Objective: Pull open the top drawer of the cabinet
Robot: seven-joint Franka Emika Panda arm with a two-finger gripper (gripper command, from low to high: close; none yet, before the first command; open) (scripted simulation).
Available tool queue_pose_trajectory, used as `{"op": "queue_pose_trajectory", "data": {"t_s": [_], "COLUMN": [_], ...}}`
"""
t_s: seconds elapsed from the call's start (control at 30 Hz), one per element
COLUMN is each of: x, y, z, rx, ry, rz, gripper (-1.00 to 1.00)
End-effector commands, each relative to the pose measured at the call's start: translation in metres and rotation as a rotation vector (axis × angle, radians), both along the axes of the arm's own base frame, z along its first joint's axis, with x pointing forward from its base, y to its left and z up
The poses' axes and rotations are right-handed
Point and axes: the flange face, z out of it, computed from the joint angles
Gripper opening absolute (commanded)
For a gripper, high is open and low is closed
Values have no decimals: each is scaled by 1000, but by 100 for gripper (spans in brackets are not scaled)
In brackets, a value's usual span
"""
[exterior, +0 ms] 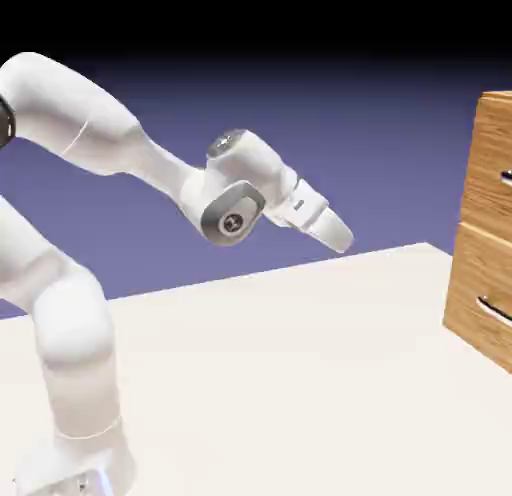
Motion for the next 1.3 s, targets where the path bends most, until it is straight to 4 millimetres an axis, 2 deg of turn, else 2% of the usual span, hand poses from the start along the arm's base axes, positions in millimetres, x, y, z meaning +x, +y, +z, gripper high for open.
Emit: {"op": "queue_pose_trajectory", "data": {"t_s": [0.0, 0.2, 0.37, 0.6, 0.77, 0.9, 1.0, 1.13, 1.27], "x": [8, 50, 76, 98, 108, 116, 124, 139, 160], "y": [9, 66, 113, 177, 219, 247, 264, 280, 284], "z": [-4, -39, -77, -125, -147, -153, -151, -139, -118], "rx": [-51, -322, -497, -672, -756, -808, -842, -887, -936], "ry": [17, 115, 173, 183, 124, 35, -53, -190, -340], "rz": [42, 315, 558, 899, 1118, 1261, 1343, 1410, 1423], "gripper": [0, 0, 0, 0, 0, 0, 0, 0, 0]}}
